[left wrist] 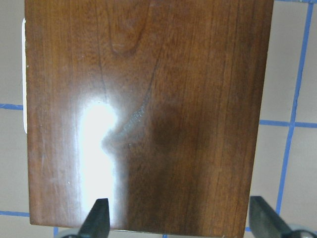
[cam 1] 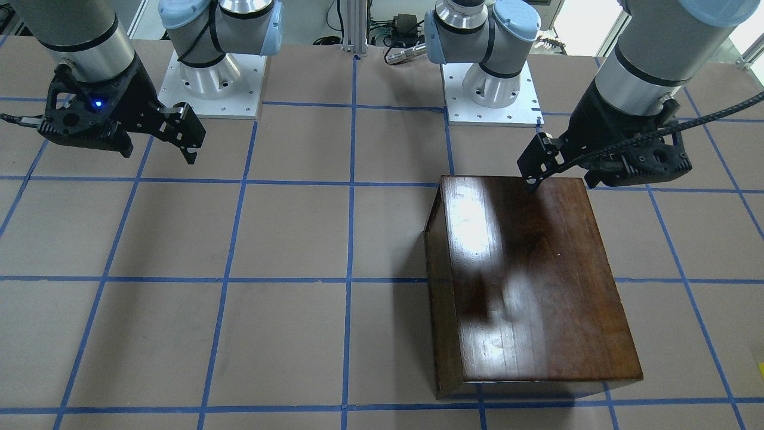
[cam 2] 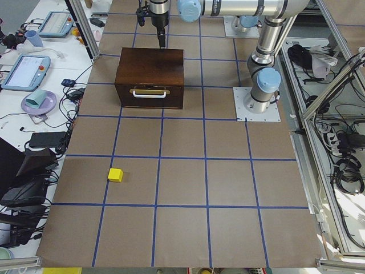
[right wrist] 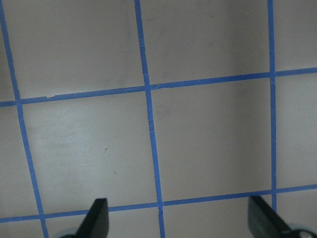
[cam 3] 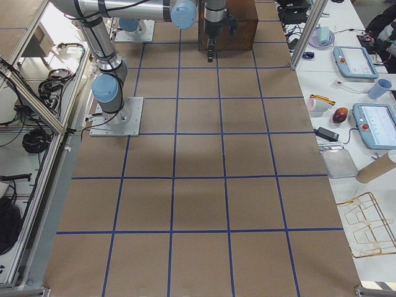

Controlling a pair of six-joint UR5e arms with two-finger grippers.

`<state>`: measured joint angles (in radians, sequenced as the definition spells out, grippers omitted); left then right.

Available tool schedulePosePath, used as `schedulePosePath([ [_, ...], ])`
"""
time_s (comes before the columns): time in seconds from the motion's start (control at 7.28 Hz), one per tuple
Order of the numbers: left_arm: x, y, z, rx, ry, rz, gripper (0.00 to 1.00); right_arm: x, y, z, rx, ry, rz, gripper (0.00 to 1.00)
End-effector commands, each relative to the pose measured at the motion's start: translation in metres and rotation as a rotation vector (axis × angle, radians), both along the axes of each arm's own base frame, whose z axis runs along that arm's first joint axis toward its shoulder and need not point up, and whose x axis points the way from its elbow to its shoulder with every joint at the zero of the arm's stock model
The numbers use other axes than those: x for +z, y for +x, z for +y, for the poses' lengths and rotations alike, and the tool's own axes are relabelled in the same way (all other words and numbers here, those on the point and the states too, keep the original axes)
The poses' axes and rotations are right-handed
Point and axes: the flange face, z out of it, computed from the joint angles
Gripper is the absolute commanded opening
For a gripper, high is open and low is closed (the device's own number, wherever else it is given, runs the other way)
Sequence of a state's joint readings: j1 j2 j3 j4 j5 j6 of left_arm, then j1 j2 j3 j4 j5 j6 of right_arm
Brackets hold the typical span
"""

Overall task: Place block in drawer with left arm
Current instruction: 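Move the left gripper from above the cabinet toward its drawer side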

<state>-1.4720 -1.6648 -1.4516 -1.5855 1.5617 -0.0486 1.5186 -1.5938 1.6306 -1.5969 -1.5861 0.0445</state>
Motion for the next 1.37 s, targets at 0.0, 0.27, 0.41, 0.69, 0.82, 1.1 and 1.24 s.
schedulePosePath([
  [0.0, -0.001, 0.002, 0.000, 0.003, 0.001, 0.019, 1.00, 0.000, 0.000, 0.000, 0.000, 0.000, 0.000, 1.00],
  [0.27, -0.009, -0.005, -0.004, -0.008, 0.015, 0.017, 1.00, 0.000, 0.000, 0.000, 0.000, 0.000, 0.000, 1.00],
  [0.41, -0.011, -0.008, -0.006, -0.011, 0.017, 0.014, 1.00, 0.000, 0.000, 0.000, 0.000, 0.000, 0.000, 1.00],
  [0.69, -0.011, -0.011, -0.005, -0.017, 0.017, 0.017, 1.00, 0.000, 0.000, 0.000, 0.000, 0.000, 0.000, 1.00],
  [0.82, -0.011, -0.011, -0.005, -0.017, 0.017, 0.017, 1.00, 0.000, 0.000, 0.000, 0.000, 0.000, 0.000, 1.00],
  [1.1, -0.008, -0.008, -0.005, -0.026, 0.013, 0.010, 1.00, 0.000, 0.000, 0.000, 0.000, 0.000, 0.000, 1.00],
  [1.24, -0.008, -0.006, -0.005, -0.055, 0.011, 0.007, 1.00, 0.000, 0.000, 0.000, 0.000, 0.000, 0.000, 1.00],
])
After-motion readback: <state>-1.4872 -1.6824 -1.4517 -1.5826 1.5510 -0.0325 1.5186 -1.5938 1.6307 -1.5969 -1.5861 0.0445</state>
